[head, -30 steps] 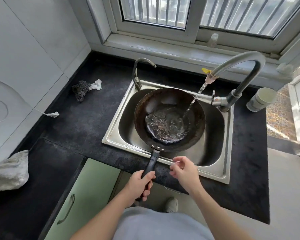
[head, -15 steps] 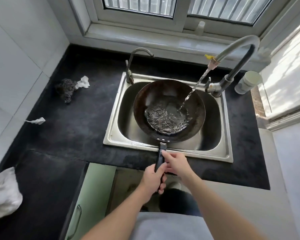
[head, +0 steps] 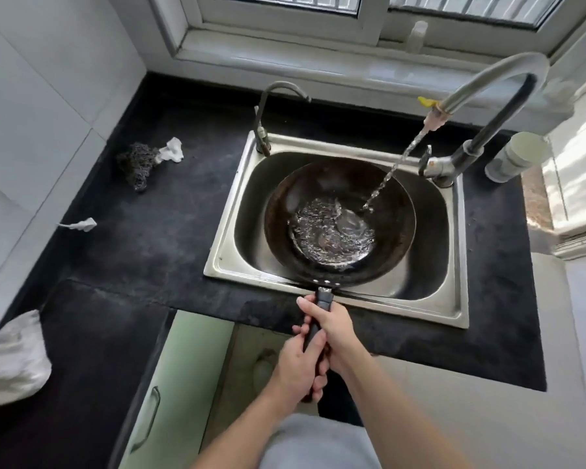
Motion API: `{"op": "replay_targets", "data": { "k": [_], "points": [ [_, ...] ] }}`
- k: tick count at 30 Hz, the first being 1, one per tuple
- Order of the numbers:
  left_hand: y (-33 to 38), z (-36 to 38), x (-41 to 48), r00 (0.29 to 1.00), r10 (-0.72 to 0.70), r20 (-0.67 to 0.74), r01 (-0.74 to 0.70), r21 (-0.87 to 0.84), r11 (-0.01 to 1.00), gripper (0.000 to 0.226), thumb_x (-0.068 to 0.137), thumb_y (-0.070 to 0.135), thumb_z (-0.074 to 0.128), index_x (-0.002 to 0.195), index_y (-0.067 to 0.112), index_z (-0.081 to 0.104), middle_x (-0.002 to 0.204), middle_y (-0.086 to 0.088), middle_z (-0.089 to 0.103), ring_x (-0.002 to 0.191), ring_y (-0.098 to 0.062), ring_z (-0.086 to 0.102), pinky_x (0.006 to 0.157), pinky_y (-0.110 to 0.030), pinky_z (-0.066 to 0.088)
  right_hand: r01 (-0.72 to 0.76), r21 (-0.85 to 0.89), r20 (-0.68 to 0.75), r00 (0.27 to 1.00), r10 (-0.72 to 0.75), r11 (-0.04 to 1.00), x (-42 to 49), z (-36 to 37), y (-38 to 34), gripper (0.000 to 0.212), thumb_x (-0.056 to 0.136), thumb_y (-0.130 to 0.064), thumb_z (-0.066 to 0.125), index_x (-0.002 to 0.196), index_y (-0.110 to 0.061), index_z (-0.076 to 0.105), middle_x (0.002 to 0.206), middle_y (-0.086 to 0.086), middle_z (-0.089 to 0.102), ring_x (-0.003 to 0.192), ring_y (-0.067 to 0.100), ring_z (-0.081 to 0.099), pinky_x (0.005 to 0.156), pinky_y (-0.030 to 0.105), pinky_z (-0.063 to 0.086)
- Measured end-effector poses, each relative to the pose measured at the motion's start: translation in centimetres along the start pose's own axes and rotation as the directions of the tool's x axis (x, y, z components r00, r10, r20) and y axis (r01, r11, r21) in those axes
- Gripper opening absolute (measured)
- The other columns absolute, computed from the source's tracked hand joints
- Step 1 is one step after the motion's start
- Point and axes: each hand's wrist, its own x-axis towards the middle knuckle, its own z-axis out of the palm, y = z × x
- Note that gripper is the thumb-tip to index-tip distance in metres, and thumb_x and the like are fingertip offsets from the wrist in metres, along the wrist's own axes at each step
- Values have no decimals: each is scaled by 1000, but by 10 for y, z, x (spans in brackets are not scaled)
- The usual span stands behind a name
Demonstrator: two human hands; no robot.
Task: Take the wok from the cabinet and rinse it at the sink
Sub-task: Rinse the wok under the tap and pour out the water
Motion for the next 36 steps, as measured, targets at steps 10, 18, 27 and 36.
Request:
{"op": "replay_targets", "data": {
  "k": [10,18,27,36],
  "points": [
    [-3,-17,-8,989,130,-72,-124,76,989,34,100,28,50,76,4,52,52,-8,49,33,-19,41,34,-26,38,69,5,106,992,-69,998,-10,22,-5,17,91,-11,73,87,-8,57,58,1,51,41,14,49,58,34,58],
    [-4,-36,-23,977,197,-78,-184,140,973,36,99,31,50,75,5,52,50,-7,50,34,-20,44,37,-27,40,123,-47,138,984,-116,991,-23,41,1,20,93,-8,69,82,-9,53,55,1,49,39,13,46,55,33,57],
    [-7,-30,-27,980,199,-10,-195,152,969,38,101,33,46,77,5,51,51,-6,50,35,-19,44,35,-26,40,142,-40,91,986,-138,989,-33,32,2,20,93,-8,69,83,-8,52,55,2,49,39,13,45,54,33,56],
    [25,-5,-10,963,267,22,-267,169,949,38,102,28,44,76,0,52,49,-7,49,32,-19,43,31,-25,37,208,-88,95,975,-200,974,-25,21,-42,19,94,-5,67,91,-7,48,56,2,46,40,14,45,52,32,56]
  ]
}}
